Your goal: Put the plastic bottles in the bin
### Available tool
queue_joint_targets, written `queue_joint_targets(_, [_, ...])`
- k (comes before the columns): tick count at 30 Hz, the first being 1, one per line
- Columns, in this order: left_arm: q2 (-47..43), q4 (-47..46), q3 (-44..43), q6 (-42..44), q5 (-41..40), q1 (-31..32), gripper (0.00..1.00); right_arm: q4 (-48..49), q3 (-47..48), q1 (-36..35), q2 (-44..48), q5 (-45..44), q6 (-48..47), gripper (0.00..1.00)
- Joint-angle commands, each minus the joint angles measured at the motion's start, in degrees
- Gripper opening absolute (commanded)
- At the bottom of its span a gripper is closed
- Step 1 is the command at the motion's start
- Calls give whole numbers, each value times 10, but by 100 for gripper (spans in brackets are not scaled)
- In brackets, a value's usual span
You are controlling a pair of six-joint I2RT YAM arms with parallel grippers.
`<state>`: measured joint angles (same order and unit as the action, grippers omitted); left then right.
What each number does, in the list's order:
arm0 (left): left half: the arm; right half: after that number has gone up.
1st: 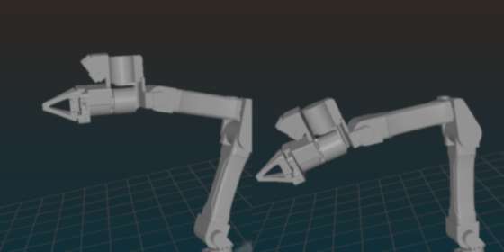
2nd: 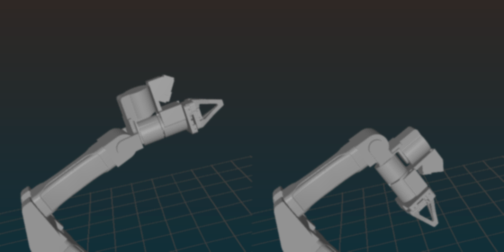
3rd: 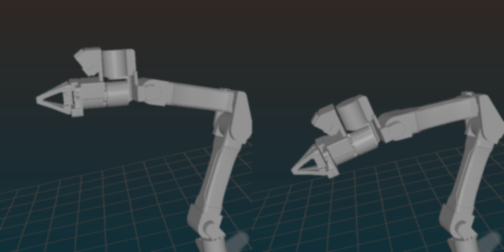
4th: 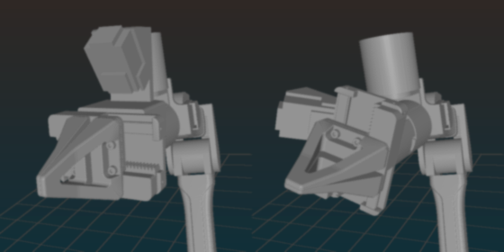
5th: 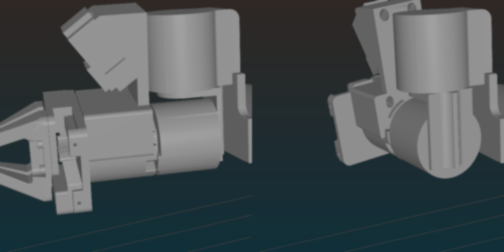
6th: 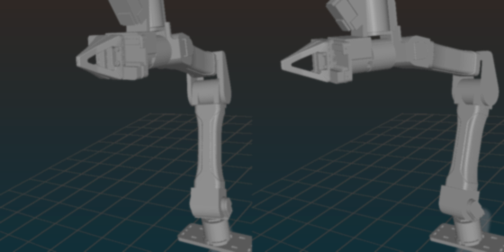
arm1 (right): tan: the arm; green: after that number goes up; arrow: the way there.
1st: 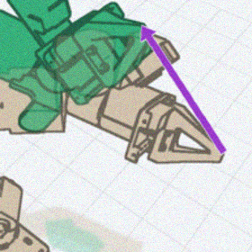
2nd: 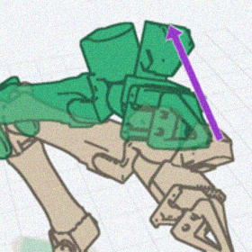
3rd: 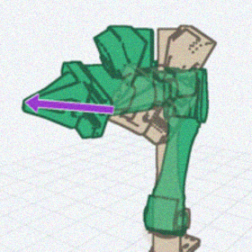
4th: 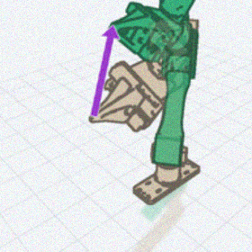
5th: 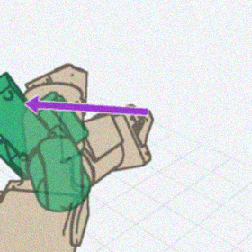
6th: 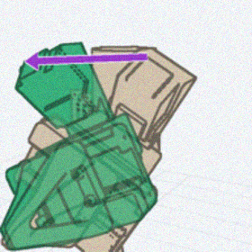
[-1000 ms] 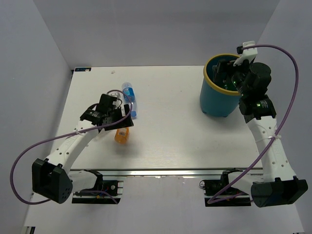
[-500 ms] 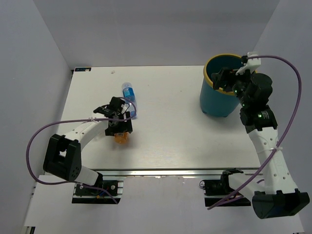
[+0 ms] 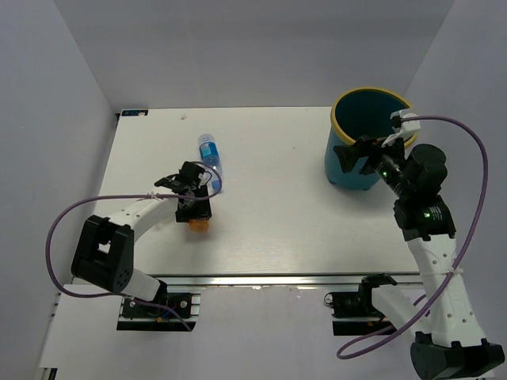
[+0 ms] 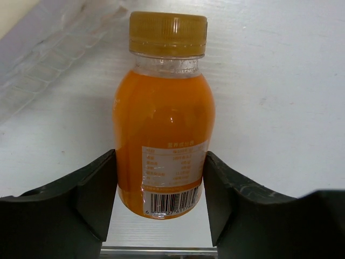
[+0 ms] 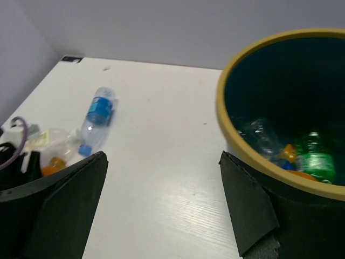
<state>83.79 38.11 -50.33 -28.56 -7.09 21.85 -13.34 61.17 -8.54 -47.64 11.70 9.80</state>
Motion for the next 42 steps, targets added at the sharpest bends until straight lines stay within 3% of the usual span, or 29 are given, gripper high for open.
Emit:
queue_joint_targets(1, [-11,-21,-32,7,8,14,27,16,-13,-1,-12,116,26,89])
queue_joint_targets(4, [-47,-38,-59,37,37,43,2,45,-26,-3,-33,244,50,89])
queue_joint_targets(5, [-58,-47,-66,43,58,53,0,46,-28,-14,-49,269,56,89])
queue_joint_targets(7, [-98,-95,-74,62,92,93,0,67,-36,-38,-61,302,72,89])
queue_joint_targets(10, [-153,-177,-66,83,156,145,0,104,-61,-107,-76,281,82,89])
queue_joint_targets(14, [-194,-234,-59,88,203,173,0,163,-82,-199,-121,272,125,89])
queue_joint_targets(19, [-209,-264,-59,86,260,187,0,278,-75,-254,-177,260,220,89])
queue_joint_targets(24, [-238,-300,-26,78,267,194,0,279,-75,-270,-192,180,241,89])
queue_joint_targets(27, [-252,-321,-11,73,284,195,0,271,-70,-270,-205,179,238,88])
queue_joint_targets(36, [-251,-355,-6,82,331,196,0,294,-68,-280,-229,222,252,68])
queue_joint_targets(37, [-253,-361,-5,82,331,196,0,294,-68,-281,-231,224,254,53])
queue_joint_targets(40, [-251,-345,-13,88,325,196,0,293,-70,-282,-236,226,252,30])
queue_joint_targets(42, [-252,-329,-29,99,328,196,0,288,-77,-282,-236,221,248,26])
